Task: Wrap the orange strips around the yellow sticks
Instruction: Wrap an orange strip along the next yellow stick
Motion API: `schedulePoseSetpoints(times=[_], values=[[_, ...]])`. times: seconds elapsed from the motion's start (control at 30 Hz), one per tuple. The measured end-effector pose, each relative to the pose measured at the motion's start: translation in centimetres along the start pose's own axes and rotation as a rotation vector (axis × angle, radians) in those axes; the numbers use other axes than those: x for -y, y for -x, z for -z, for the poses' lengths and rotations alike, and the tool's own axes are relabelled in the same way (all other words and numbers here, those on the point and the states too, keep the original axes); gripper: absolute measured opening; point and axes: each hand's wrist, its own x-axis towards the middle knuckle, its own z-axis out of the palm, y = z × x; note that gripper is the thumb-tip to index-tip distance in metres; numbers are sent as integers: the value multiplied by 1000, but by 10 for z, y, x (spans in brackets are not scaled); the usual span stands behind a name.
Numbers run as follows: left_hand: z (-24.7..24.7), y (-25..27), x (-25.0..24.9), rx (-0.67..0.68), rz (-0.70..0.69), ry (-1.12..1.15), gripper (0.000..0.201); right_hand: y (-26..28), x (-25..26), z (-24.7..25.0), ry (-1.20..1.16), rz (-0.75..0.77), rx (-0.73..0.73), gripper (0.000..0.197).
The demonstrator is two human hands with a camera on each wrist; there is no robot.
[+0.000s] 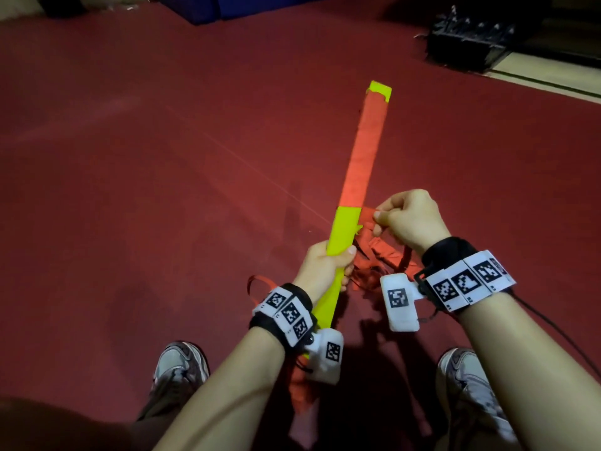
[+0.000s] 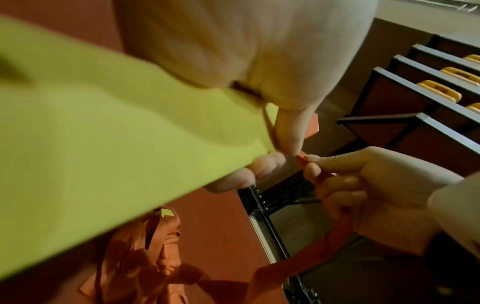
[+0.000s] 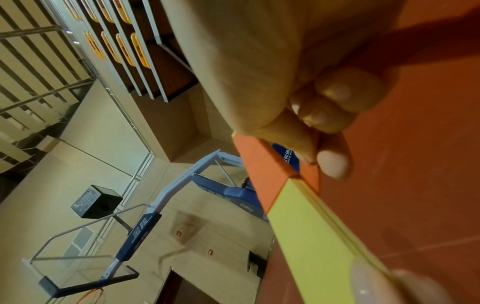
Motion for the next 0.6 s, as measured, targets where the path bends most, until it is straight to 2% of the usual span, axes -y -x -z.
schedulePoseSetpoints(times=[0.07,0.13,0.23,0.33,0.43,0.5,0.57,0.6], values=[[-1,1,-1,12,25,-12,27,1,1,2,25,13,17,15],[-2,1,2,-20,-9,-62,27,4,4,-1,45,46,34,16],[-2,3,-1,-124,-134,-366,10,11,10,-9,71,95,7,23],[-14,8,-7,-168,-167,-758,31,15,12,-19,91,108,-62,47],[-27,14,-9,-143,-204,-940,48,14,5,-20,94,110,-116,46],[-21,11,-12,-41,-189,-778,55,6,-2,-16,-7,90,-75,41],[-8,5,-12,62,-160,-429,59,-1,-8,-12,-165,80,15,39],[-3,5,-10,97,-133,-244,53,-2,-9,-11,-231,87,55,37]])
